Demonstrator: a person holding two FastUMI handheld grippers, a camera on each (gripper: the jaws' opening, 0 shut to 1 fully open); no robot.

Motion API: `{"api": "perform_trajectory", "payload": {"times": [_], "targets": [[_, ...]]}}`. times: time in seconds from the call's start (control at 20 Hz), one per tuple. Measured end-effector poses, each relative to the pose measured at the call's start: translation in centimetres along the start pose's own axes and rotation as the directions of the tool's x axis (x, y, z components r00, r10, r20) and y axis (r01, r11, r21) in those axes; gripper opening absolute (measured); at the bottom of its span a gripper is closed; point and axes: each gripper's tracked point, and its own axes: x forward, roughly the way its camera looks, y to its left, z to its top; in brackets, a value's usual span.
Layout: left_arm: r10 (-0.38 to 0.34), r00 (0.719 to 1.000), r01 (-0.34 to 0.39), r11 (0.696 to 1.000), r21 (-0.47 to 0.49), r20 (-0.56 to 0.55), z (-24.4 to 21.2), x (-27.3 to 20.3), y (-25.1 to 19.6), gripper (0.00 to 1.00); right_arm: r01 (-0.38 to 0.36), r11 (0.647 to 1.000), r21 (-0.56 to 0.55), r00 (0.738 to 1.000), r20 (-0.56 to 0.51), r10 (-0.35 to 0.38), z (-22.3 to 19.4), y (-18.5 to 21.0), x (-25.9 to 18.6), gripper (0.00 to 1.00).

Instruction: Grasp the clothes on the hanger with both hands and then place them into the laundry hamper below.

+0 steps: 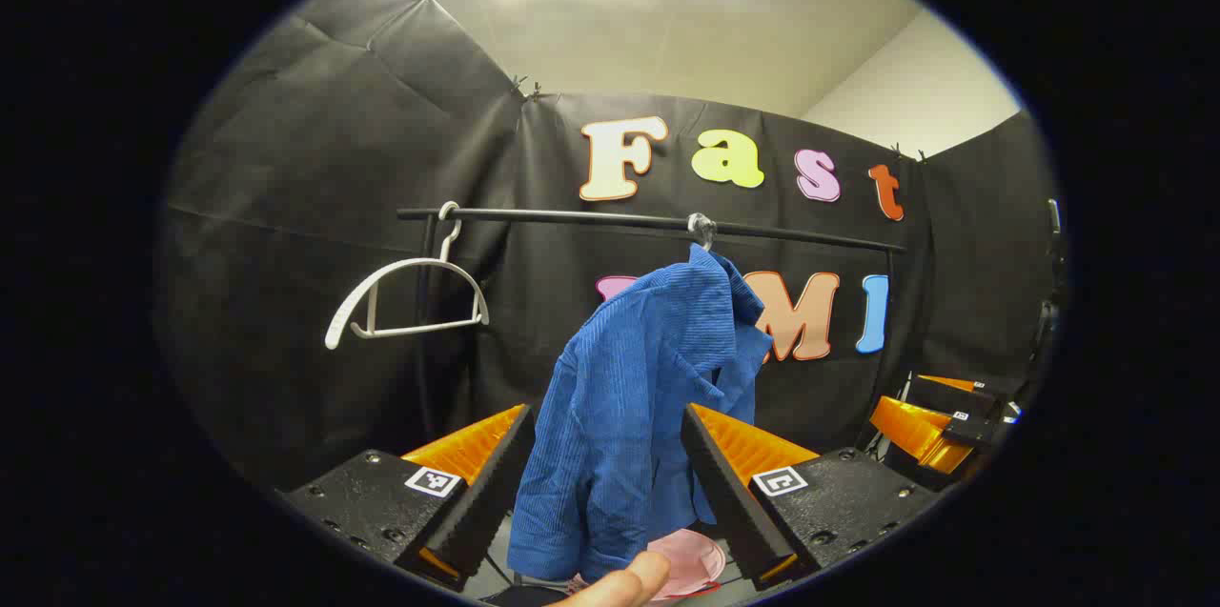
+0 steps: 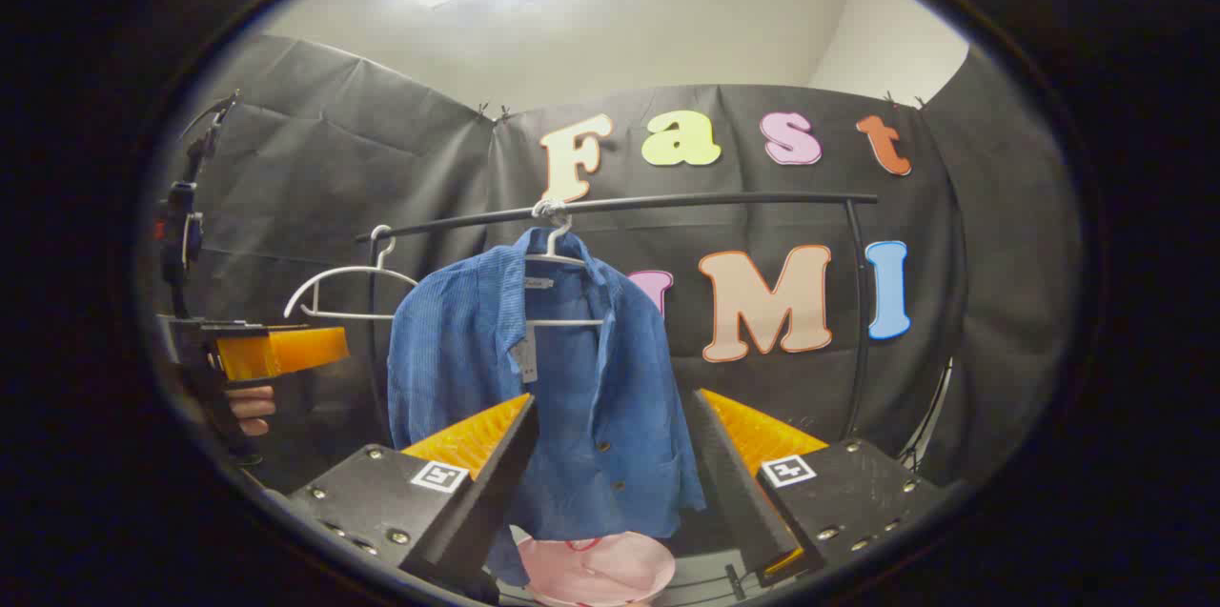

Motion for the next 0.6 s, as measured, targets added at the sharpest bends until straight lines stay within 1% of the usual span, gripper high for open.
{"api": "perform_trajectory", "payload": {"times": [0.05,0.25,0.3,0.4,0.5,0.55,0.6], "targets": [[0.004,1.000,-0.004,1.000,0.008,-0.010,-0.3,0.1,0.2,0.92,-0.005,1.000,0.000,1.000,0.003,0.005,0.1,0.0,-0.2,0.99],[0.009,1.000,-0.009,1.000,0.017,0.021,1.0,-0.4,0.2,0.92,-0.019,0.999,0.042,0.999,0.036,0.017,0.4,-0.4,-0.5,0.99],[0.004,1.000,-0.004,1.000,0.016,0.027,1.3,-0.5,-0.1,0.92,-0.022,0.998,0.058,0.999,0.049,0.019,0.2,-0.5,-0.7,0.96],[-0.011,1.000,0.011,1.000,0.008,0.026,1.1,-0.7,-1.0,0.92,-0.025,0.996,0.091,0.998,0.058,0.020,-0.2,-0.7,-0.7,0.96],[0.007,1.000,-0.007,1.000,-0.016,0.022,0.6,-0.2,-0.7,0.92,-0.056,0.993,0.103,0.998,0.034,0.053,-0.5,-0.6,-0.8,0.96],[0.007,1.000,-0.007,1.000,-0.022,0.016,0.1,0.0,-1.0,0.92,-0.070,0.992,0.104,0.997,0.018,0.068,-0.6,-0.7,-0.7,0.94],[0.010,1.000,-0.010,1.000,-0.026,0.016,-0.2,0.3,-1.2,0.92,-0.071,0.993,0.097,0.997,0.011,0.070,-0.6,-0.8,-0.5,0.94]]}}
